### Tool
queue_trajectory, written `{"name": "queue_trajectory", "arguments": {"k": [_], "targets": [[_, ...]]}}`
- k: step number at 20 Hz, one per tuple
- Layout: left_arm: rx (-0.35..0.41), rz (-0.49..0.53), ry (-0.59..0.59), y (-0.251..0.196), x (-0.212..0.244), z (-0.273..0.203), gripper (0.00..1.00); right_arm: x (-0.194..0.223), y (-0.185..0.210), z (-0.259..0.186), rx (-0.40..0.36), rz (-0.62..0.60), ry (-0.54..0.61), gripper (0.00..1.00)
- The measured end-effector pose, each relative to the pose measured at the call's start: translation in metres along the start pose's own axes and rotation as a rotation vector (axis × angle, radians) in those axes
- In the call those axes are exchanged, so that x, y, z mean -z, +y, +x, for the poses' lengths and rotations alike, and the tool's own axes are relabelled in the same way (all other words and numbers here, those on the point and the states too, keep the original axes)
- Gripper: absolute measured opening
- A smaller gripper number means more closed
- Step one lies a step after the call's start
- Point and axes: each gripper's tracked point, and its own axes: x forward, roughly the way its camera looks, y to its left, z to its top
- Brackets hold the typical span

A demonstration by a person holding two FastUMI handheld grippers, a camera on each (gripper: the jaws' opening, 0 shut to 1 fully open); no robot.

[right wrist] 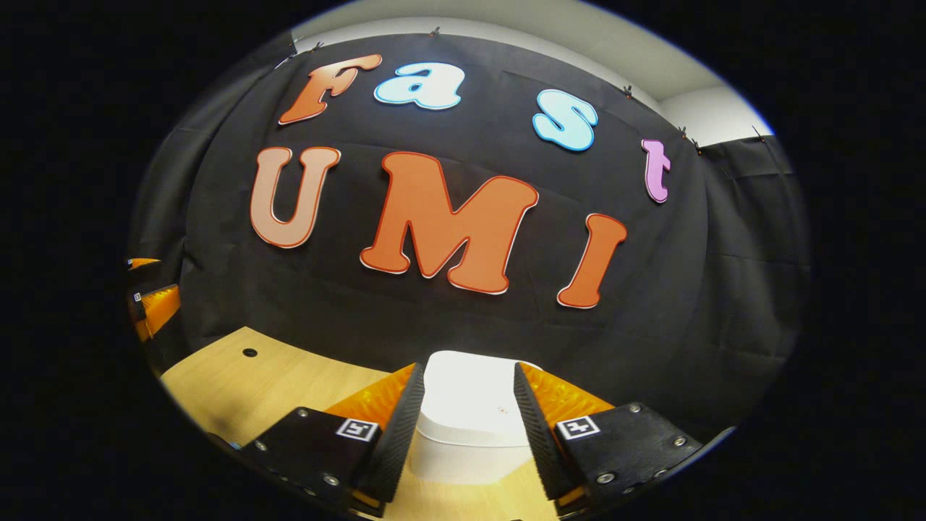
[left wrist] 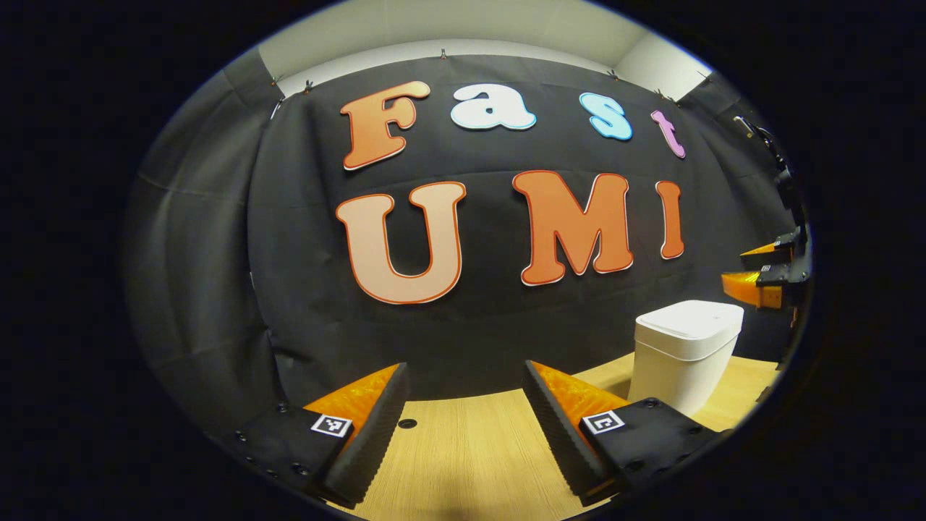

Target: Press the lid of the desktop garbage bin to open it, pick up the crumpled paper on the desktop and throw it into the bin, then pick up the pop can on the desktop and drop it into the bin, and finally close the garbage bin lid.

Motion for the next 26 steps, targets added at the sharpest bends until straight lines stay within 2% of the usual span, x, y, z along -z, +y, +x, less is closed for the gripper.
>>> {"name": "queue_trajectory", "arguments": {"k": [1, 2, 3, 4, 6, 9, 13, 19, 26], "targets": [[-0.017, 0.000, 0.001, 0.001, -0.001, -0.001, 1.00, -0.002, -0.003, 0.005, -0.018, 0.006, 0.003, 0.69], [-0.034, -0.002, 0.003, -0.001, -0.001, -0.002, 1.00, -0.003, -0.006, 0.010, -0.041, 0.013, 0.006, 0.52], [-0.051, -0.004, 0.011, -0.002, 0.000, -0.002, 1.00, -0.003, -0.008, 0.013, -0.061, 0.020, 0.013, 0.49], [-0.066, -0.006, 0.018, -0.003, 0.001, -0.004, 1.00, -0.002, -0.013, 0.018, -0.071, 0.026, 0.023, 0.39], [-0.090, -0.005, 0.025, -0.005, 0.001, -0.008, 1.00, 0.000, -0.019, 0.027, -0.094, 0.039, 0.042, 0.26], [-0.126, 0.014, 0.034, -0.007, 0.000, -0.010, 1.00, 0.005, -0.028, 0.039, -0.119, 0.043, 0.063, 0.20], [-0.174, 0.024, 0.060, -0.004, 0.003, -0.016, 1.00, 0.014, -0.039, 0.056, -0.142, 0.043, 0.102, 0.02], [-0.253, 0.033, 0.100, 0.002, 0.011, -0.022, 1.00, 0.050, -0.039, 0.071, -0.213, 0.041, 0.240, 0.01], [-0.298, 0.034, 0.131, 0.004, 0.017, -0.026, 1.00, 0.092, -0.034, 0.074, -0.289, 0.066, 0.431, 0.01]]}}
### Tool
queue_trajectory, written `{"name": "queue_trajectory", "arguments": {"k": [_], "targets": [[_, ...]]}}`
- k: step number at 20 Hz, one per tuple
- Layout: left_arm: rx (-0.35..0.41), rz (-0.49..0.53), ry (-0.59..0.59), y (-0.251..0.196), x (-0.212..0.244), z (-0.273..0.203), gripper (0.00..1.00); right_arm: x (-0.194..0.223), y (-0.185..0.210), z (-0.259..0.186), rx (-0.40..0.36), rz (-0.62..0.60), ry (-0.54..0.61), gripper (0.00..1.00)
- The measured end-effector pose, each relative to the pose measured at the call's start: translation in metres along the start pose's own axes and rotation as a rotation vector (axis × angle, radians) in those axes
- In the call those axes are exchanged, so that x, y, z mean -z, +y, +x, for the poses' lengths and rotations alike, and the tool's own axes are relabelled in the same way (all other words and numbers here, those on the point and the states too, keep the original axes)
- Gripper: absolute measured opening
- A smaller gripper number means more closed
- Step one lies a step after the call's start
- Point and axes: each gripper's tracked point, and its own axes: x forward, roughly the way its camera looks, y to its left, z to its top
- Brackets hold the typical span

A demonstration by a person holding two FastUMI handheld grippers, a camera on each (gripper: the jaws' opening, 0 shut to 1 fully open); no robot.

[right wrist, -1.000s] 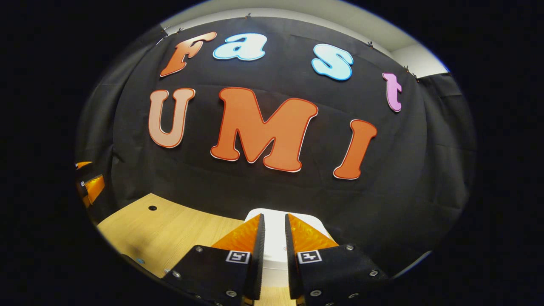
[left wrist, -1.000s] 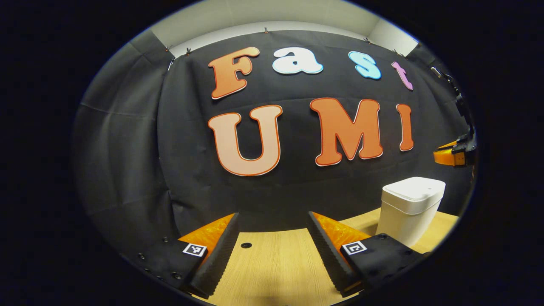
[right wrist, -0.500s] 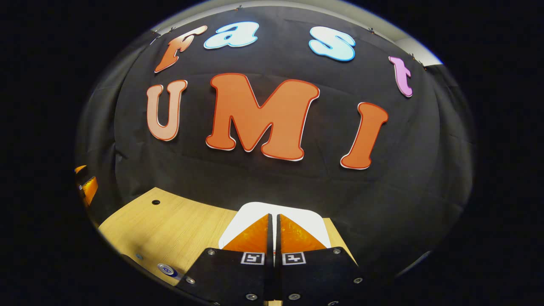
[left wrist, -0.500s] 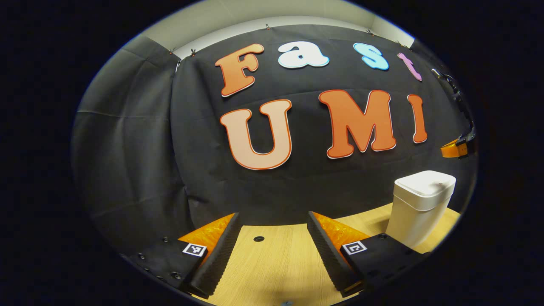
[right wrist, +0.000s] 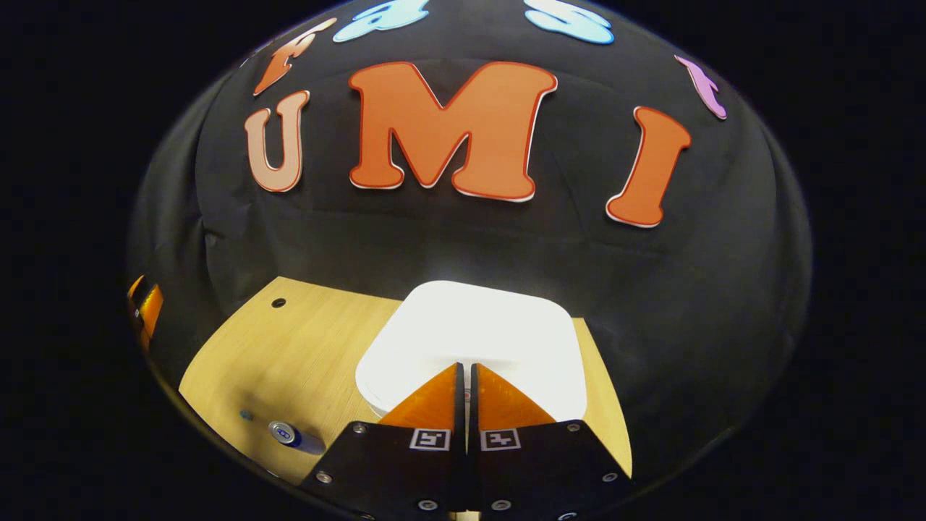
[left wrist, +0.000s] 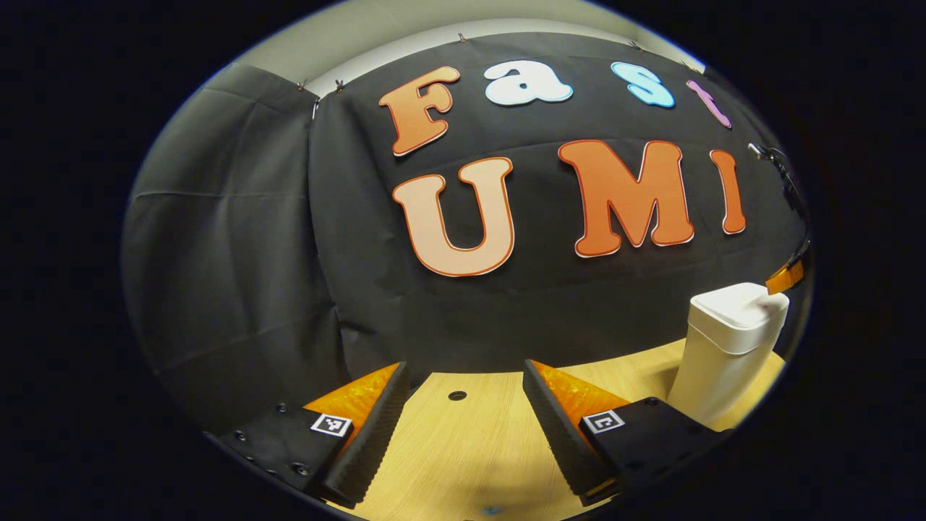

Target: Press the lid of the desktop garbage bin to open it, pick up the crumpled paper on the desktop and throw it into the bin, then pick up the pop can on the desktop and drop it into the bin, and finally close the garbage bin lid.

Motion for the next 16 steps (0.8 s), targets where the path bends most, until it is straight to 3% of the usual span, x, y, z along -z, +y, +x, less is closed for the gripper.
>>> {"name": "queue_trajectory", "arguments": {"k": [9, 11, 15, 16], "targets": [[-0.041, -0.009, 0.027, 0.001, 0.007, -0.005, 1.00, 0.017, 0.001, 0.007, -0.061, 0.015, 0.124, 0.01], [-0.042, -0.011, 0.032, -0.001, 0.008, -0.008, 1.00, 0.020, 0.001, 0.009, -0.065, 0.063, 0.152, 0.01], [-0.044, -0.010, 0.029, -0.007, 0.004, -0.010, 0.96, 0.018, 0.002, 0.008, -0.076, 0.011, 0.111, 0.01], [-0.044, -0.010, 0.027, -0.007, 0.005, -0.011, 1.00, 0.011, 0.002, 0.006, -0.080, -0.002, 0.081, 0.01]]}}
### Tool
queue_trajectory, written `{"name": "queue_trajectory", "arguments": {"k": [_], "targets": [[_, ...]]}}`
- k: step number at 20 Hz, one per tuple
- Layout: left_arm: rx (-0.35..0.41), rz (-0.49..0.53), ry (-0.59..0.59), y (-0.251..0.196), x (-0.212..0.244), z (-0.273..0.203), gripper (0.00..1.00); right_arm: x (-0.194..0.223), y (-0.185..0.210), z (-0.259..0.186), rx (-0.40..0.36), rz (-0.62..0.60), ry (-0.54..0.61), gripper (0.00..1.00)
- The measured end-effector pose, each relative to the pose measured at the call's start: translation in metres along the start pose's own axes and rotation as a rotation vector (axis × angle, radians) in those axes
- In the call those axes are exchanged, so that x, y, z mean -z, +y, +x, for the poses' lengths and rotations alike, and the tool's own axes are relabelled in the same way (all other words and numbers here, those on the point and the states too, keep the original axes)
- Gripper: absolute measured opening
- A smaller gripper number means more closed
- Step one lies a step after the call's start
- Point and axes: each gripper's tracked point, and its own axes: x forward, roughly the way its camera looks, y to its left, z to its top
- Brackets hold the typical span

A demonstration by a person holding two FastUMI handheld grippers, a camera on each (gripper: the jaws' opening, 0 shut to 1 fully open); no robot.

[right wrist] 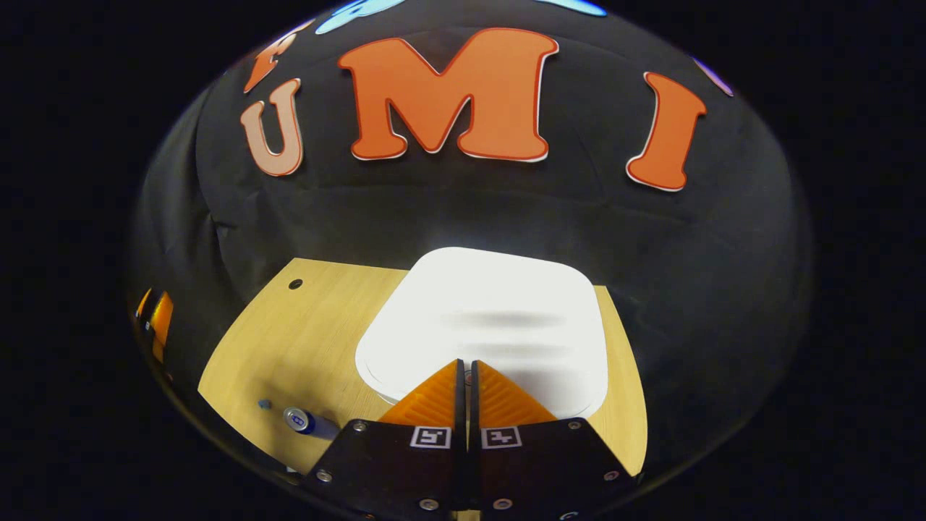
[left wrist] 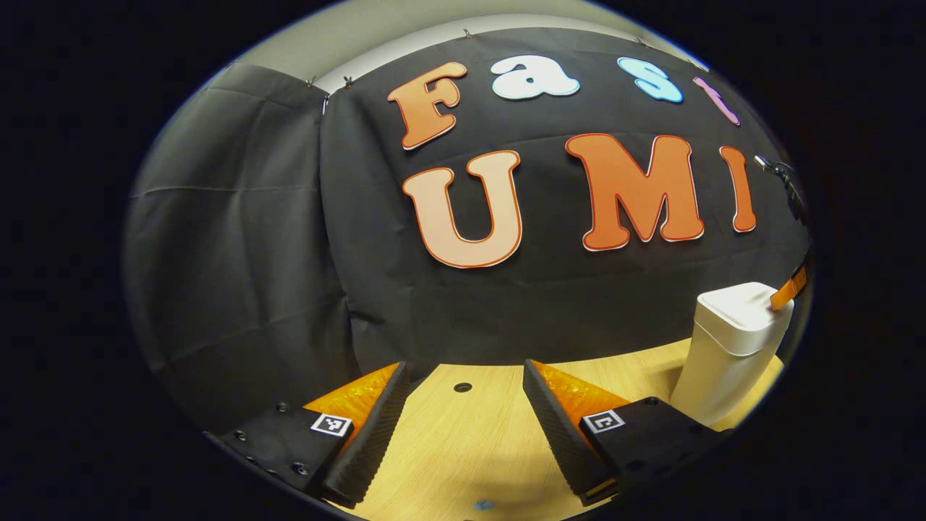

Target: Press the lid of the desktop garbage bin to open it, pick up the crumpled paper on the desktop and throw it into the bin, then pick up the pop can on the desktop and drop it into the bin, and finally close the garbage bin lid.

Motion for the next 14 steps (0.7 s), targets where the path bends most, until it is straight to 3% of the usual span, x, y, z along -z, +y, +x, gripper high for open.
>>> {"name": "queue_trajectory", "arguments": {"k": [2, 7, 14], "targets": [[0.002, -0.010, 0.002, -0.001, 0.001, -0.002, 1.00, -0.006, 0.003, -0.005, -0.021, -0.010, -0.035, 0.01], [0.029, -0.014, -0.021, 0.003, -0.004, 0.000, 1.00, -0.039, 0.005, -0.028, 0.026, -0.037, -0.172, 0.01], [0.114, -0.004, -0.021, 0.011, 0.003, 0.013, 0.99, -0.065, 0.021, -0.066, 0.066, -0.007, -0.263, 0.01]]}}
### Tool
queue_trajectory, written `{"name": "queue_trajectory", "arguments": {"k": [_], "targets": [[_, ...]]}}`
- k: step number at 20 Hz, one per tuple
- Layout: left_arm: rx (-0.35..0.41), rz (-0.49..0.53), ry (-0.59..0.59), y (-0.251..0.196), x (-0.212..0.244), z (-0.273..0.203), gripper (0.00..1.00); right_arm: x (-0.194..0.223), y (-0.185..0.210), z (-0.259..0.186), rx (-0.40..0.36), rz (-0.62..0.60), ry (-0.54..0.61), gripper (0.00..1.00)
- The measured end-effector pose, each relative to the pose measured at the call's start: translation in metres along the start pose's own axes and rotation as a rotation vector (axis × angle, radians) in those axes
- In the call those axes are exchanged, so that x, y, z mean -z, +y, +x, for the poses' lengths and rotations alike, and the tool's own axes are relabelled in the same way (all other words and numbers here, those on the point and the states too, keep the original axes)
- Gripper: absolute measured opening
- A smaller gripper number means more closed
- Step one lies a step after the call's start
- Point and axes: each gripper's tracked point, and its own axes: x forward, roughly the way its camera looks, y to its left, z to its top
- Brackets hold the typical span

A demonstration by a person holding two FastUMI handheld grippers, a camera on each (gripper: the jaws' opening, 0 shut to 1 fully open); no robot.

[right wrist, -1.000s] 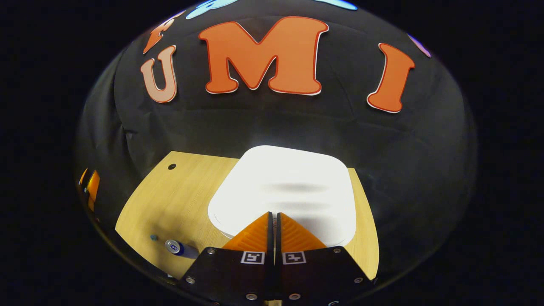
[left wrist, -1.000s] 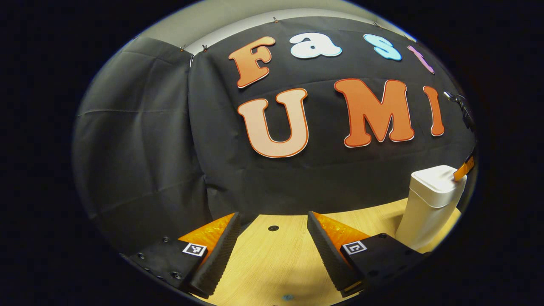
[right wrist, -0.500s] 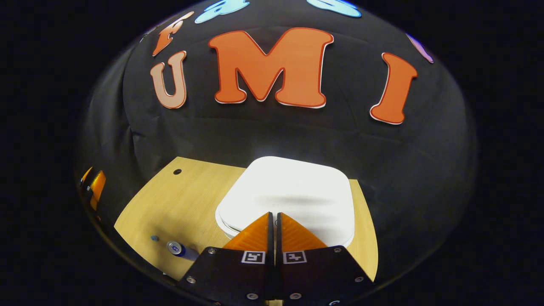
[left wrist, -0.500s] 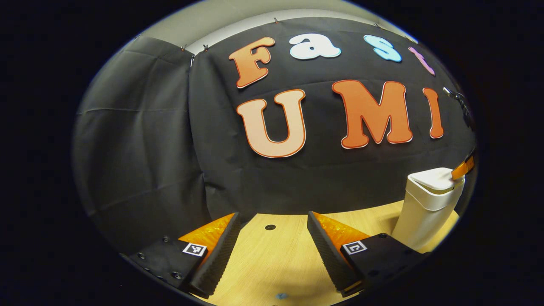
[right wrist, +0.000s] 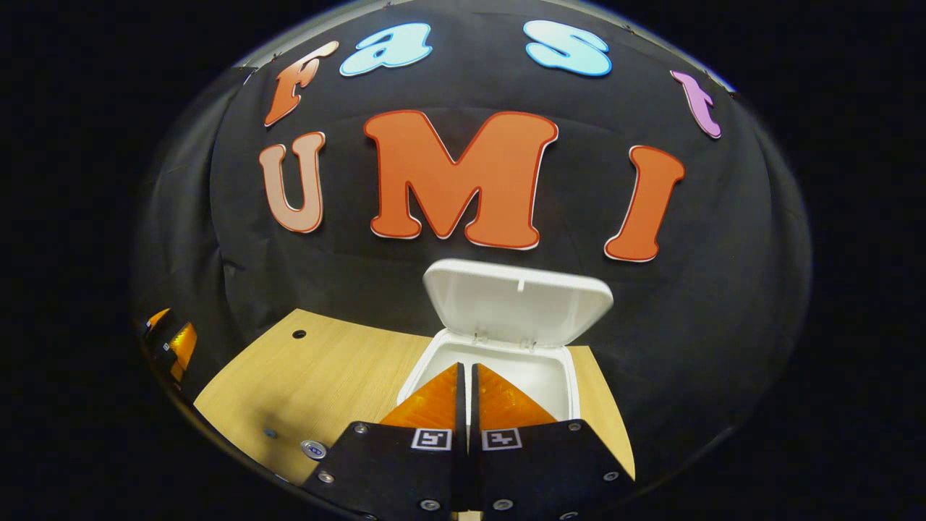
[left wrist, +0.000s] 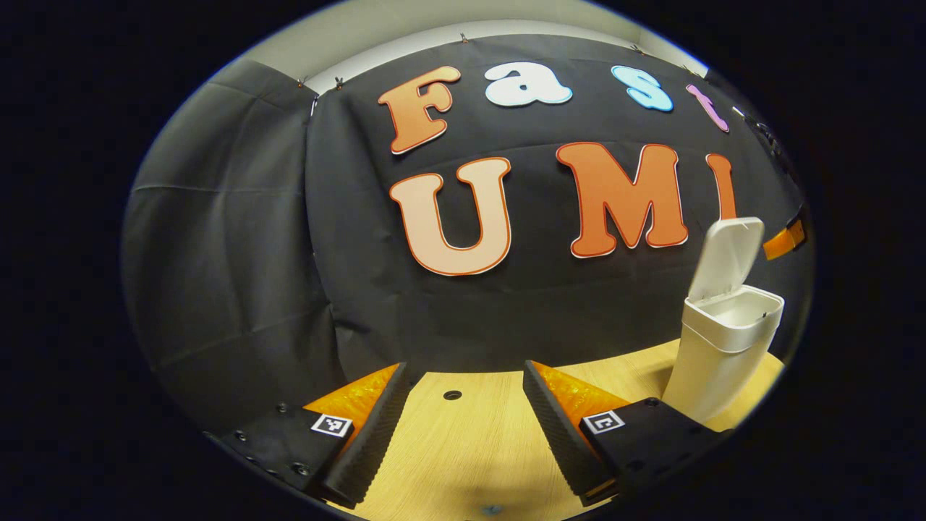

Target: Press the lid of the desktop garbage bin to open it, pick up the crumpled paper on the desktop and throw it into the bin, then pick up the pop can on the desktop and drop it into the bin, and finally close the garbage bin lid.

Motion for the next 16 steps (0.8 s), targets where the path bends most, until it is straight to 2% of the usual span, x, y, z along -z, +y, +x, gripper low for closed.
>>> {"name": "queue_trajectory", "arguments": {"k": [4, 5, 6, 7, 8, 9, 10, 11, 13, 14, 15, 16], "targets": [[0.073, -0.026, 0.067, -0.004, 0.024, 0.002, 1.00, 0.012, 0.030, -0.011, -0.037, 0.011, -0.012, 0.01], [0.094, -0.032, 0.090, -0.006, 0.032, 0.003, 0.96, 0.024, 0.040, -0.010, -0.056, 0.004, 0.012, 0.01], [0.114, -0.043, 0.115, -0.007, 0.041, 0.006, 1.00, 0.041, 0.050, -0.012, -0.076, -0.009, 0.057, 0.01], [0.133, -0.057, 0.144, -0.009, 0.049, 0.007, 1.00, 0.054, 0.059, -0.014, -0.088, -0.020, 0.088, 0.01], [0.148, -0.070, 0.175, -0.010, 0.058, 0.008, 1.00, 0.062, 0.070, -0.016, -0.105, -0.024, 0.094, 0.02], [0.160, -0.079, 0.206, -0.010, 0.067, 0.008, 0.96, 0.069, 0.081, -0.017, -0.125, -0.022, 0.096, 0.01], [0.171, -0.087, 0.236, -0.010, 0.077, 0.008, 1.00, 0.075, 0.092, -0.021, -0.151, -0.019, 0.102, 0.02], [0.188, -0.093, 0.269, -0.012, 0.086, 0.007, 1.00, 0.082, 0.102, -0.023, -0.178, -0.017, 0.107, 0.03], [0.244, -0.085, 0.348, -0.021, 0.109, 0.004, 1.00, 0.100, 0.124, -0.025, -0.222, -0.021, 0.133, 0.08], [0.268, -0.079, 0.387, -0.021, 0.119, 0.000, 0.96, 0.112, 0.133, -0.025, -0.247, -0.029, 0.160, 0.10], [0.285, -0.078, 0.421, -0.021, 0.128, -0.003, 1.00, 0.122, 0.141, -0.026, -0.267, -0.037, 0.181, 0.11], [0.304, -0.081, 0.455, -0.023, 0.139, -0.006, 1.00, 0.133, 0.148, -0.026, -0.280, -0.046, 0.197, 0.14]]}}
